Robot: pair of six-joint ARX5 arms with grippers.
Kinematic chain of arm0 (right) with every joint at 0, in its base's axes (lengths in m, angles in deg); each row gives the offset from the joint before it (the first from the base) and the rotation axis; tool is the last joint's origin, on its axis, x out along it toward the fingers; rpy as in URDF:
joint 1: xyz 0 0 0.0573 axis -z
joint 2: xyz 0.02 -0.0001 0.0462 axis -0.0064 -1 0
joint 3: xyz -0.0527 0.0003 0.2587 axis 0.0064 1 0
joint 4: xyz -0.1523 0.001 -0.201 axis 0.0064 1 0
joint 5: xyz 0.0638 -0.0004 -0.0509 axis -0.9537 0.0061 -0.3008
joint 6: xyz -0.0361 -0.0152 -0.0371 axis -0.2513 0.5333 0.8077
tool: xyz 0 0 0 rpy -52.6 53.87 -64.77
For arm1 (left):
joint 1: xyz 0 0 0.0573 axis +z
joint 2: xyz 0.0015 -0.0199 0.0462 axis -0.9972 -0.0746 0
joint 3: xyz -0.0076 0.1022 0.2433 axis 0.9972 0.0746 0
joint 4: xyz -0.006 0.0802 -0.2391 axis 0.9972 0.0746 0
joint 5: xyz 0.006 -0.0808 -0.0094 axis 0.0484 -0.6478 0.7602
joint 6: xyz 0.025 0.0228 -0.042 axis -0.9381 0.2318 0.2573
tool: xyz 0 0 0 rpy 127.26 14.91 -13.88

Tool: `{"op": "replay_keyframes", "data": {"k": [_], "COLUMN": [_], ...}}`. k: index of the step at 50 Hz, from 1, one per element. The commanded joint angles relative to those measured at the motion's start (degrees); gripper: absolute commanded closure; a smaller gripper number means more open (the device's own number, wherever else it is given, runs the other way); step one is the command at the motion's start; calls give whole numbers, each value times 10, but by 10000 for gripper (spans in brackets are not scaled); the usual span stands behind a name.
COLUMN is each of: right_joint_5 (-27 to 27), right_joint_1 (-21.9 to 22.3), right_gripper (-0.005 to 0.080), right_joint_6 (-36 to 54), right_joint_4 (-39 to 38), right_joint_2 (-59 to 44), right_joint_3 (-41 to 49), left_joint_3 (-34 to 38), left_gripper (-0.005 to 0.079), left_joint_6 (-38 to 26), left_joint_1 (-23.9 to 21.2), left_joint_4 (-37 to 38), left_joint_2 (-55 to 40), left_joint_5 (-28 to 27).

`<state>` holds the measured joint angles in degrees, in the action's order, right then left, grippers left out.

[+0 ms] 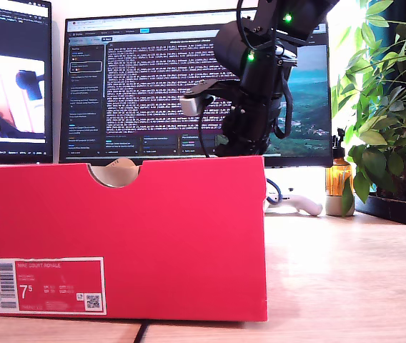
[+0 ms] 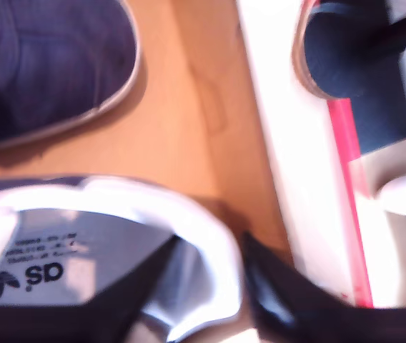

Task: Pack the blue shoes by picking the first shoe and placing it inside the red shoebox, left side, then picking and rotating the second shoe and placing it in the shoebox

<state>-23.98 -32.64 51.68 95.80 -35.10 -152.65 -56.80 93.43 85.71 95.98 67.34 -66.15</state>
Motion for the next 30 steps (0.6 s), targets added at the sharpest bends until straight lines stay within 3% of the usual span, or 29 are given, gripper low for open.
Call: {"op": "replay_keyframes", "data": {"k": [1, 11, 19, 23, 30], "right_joint_5": [-1, 26, 32, 32, 32], "right_joint_1": [-16, -34, -38, -40, -38], "right_gripper": [381, 382, 408, 488, 758], "right_joint_6": [-2, -25, -70, -113, -221], "right_joint_4": [-14, -7, 49, 92, 138], "right_joint_2": [-2, -2, -1, 0, 4], "right_joint_3": [-21, -52, -100, -127, -158], "left_joint_3": [21, 21, 21, 21, 21], "left_gripper": [754, 754, 754, 754, 754], "left_joint_6": [2, 2, 2, 2, 2], "left_joint_1": [-1, -1, -1, -1, -1], "left_joint_4": [-3, -3, -3, -3, -3], "left_joint_2": [5, 5, 5, 5, 5], "left_joint_5": [-1, -1, -1, -1, -1]}}
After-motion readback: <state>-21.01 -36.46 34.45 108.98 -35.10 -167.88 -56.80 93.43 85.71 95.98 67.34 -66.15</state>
